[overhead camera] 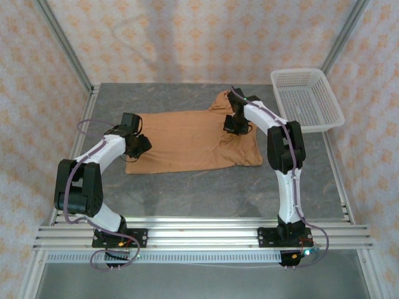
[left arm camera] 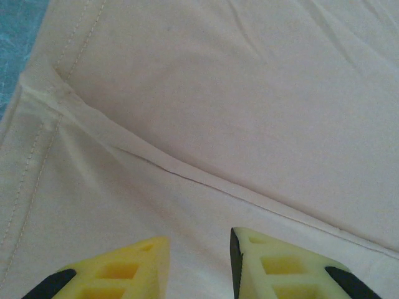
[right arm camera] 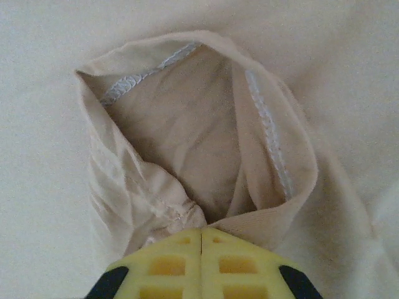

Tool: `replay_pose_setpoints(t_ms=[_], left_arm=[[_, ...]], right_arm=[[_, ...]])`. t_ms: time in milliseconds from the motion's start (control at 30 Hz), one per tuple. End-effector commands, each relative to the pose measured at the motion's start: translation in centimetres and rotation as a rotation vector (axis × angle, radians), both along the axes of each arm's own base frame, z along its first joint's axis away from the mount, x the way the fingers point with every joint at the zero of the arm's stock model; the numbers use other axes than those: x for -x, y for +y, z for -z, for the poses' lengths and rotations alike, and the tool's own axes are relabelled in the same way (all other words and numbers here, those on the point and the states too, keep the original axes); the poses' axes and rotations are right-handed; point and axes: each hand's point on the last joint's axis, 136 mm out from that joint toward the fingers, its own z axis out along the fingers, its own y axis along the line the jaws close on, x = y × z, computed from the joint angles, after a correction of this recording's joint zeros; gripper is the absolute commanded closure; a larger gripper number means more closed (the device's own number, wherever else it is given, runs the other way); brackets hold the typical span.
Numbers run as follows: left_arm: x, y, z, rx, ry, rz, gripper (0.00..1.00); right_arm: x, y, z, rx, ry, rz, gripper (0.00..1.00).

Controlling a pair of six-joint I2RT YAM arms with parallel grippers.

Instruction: Fold the inside-out t-shirt

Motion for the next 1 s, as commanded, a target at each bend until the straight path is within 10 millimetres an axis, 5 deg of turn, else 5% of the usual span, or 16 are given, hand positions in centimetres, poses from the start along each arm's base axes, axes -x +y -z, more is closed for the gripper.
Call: replay_pose_setpoints(t_ms=[0, 200, 433, 567, 667, 833, 967], left_arm=[[0.1, 0.2, -0.4, -0.012, -0.013, 0.013, 0.68], [0.0, 0.1, -0.3, -0.006, -0.011, 0.014, 0.7], [0.2, 0.1, -0.3, -0.006, -0.011, 0.014, 0.7], [0.4, 0.2, -0.2, -0.01, -0.006, 0.014, 0.7], [0.6, 0.3, -0.3, -0.016, -0.004, 0.01, 0.71], [0.6, -0.1, -0.5, 0.019, -0.034, -0.004, 0.71], [1.0, -0.7, 1.1, 0.056, -0.005, -0.005, 0.71]], right_arm=[[-0.4, -0.5, -2.9, 0.041, -0.057, -0.002, 1.0], [-0.4, 1.0, -5.2, 0.036, -0.112, -0.035, 1.0], [-1.8, 1.8, -3.7, 0.045, -0.078, -0.051, 1.0], [-2.7, 2.9, -2.9, 0.02, -0.048, -0.068, 0.87], [-2.5, 3.0, -4.4, 0.009, -0.056, -0.07, 0.67], [0.7, 0.9, -8.4, 0.018, -0.143, -0.031, 0.49], [6.1, -0.7, -8.0, -0.035, -0.151, 0.015, 0.5]])
